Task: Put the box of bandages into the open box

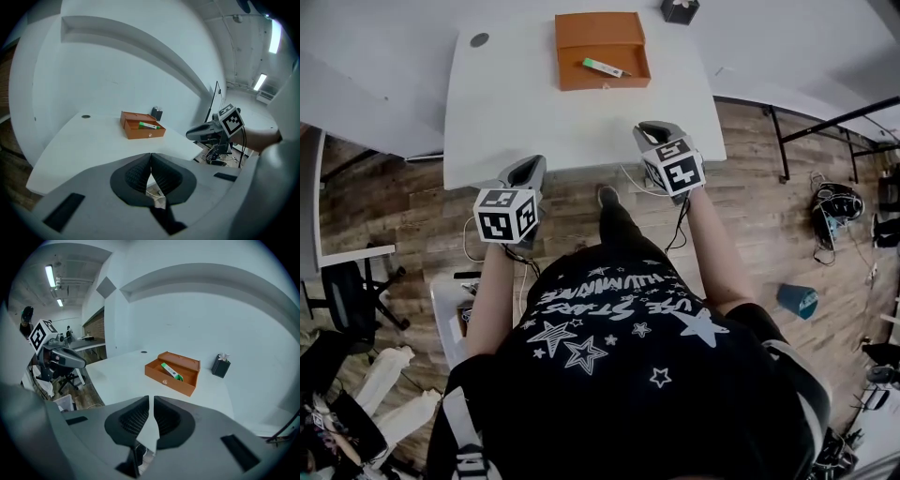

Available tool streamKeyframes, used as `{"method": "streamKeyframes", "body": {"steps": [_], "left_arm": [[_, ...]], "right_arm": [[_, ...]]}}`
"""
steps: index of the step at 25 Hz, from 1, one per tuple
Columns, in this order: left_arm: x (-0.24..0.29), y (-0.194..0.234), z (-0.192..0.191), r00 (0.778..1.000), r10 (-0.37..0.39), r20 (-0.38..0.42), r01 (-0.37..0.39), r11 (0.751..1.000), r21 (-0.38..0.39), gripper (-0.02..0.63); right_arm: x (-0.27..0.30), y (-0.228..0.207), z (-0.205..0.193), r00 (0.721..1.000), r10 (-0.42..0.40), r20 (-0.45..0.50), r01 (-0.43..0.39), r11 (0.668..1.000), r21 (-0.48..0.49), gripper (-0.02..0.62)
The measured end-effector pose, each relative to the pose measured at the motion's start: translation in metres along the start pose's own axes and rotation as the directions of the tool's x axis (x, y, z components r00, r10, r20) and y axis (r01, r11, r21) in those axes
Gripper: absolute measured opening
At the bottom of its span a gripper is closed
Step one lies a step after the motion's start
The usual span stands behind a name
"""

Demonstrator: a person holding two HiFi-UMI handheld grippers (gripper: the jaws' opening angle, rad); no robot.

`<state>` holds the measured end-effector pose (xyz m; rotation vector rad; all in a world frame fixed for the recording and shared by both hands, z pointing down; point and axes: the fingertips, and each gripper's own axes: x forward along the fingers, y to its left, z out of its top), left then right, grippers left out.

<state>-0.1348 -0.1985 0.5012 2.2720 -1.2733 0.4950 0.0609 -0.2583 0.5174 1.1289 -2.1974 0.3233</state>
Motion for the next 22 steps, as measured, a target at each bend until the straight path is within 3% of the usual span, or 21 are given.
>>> {"method": "streamKeyframes", "body": {"steps": [12,22], "left_arm": [[-0.03,-0.015,-0.024,0.999,-0.041,0.007,0.041,0.999,0.011,0.02],[-0.032,-0.026,-0.025,0.999,-0.031,0.019,0.031,0.999,0.006,0.02]], "right_arm": [[-0.036,0.037,-0.035,0.999,-0.031,-0.017,0.032,0.999,0.042,0.061],[-0.05,0.034,-0.045,0.999,-0.049,0.001,0.049,0.997,0.066,0.061]]}}
